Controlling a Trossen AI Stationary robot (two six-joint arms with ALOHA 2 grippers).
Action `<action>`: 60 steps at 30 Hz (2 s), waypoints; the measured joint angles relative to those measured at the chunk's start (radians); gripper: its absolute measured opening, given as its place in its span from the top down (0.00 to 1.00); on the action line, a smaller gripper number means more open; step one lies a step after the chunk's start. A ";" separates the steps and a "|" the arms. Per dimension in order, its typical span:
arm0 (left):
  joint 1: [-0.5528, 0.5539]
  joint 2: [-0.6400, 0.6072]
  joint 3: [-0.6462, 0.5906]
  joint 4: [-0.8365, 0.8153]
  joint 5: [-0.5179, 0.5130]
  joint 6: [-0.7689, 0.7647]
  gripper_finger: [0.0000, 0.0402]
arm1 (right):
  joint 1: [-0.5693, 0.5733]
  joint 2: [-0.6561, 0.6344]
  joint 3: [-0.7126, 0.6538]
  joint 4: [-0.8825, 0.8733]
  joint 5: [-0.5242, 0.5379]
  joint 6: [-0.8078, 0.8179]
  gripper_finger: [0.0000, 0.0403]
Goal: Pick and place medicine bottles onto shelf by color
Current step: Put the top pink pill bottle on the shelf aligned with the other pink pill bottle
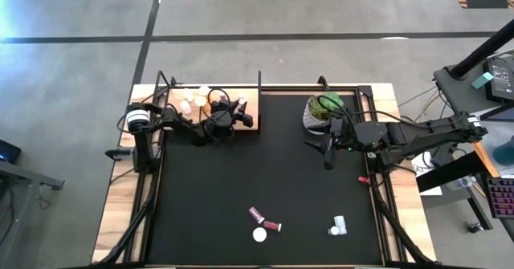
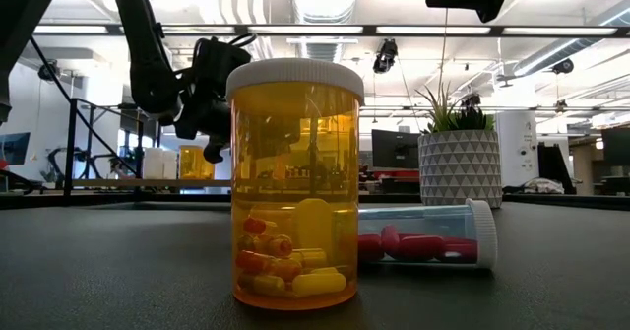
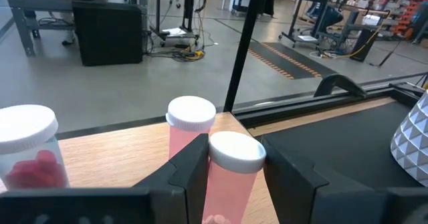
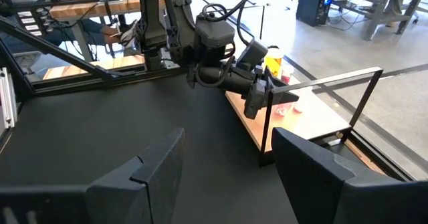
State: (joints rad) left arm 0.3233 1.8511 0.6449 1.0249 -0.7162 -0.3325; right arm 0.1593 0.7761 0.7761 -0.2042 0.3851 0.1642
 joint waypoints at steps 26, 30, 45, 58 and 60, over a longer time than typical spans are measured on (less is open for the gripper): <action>0.000 0.000 -0.003 0.008 0.004 -0.002 0.72 | 0.000 0.000 0.000 0.000 0.000 0.000 0.46; -0.001 0.000 -0.005 0.010 0.004 -0.003 0.72 | 0.000 0.000 0.000 0.000 0.000 0.000 0.46; -0.010 0.000 -0.010 0.010 0.003 -0.003 0.72 | 0.000 0.000 0.000 0.000 0.000 0.000 0.46; -0.011 0.001 -0.013 -0.004 0.007 -0.004 0.68 | 0.000 0.000 0.000 0.000 0.000 0.000 0.46; -0.012 0.001 -0.013 0.001 0.007 -0.004 0.68 | 0.000 0.000 0.000 0.000 0.000 0.000 0.46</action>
State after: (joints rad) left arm 0.3115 1.8519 0.6315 1.0261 -0.7090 -0.3367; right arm 0.1593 0.7761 0.7761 -0.2041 0.3849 0.1642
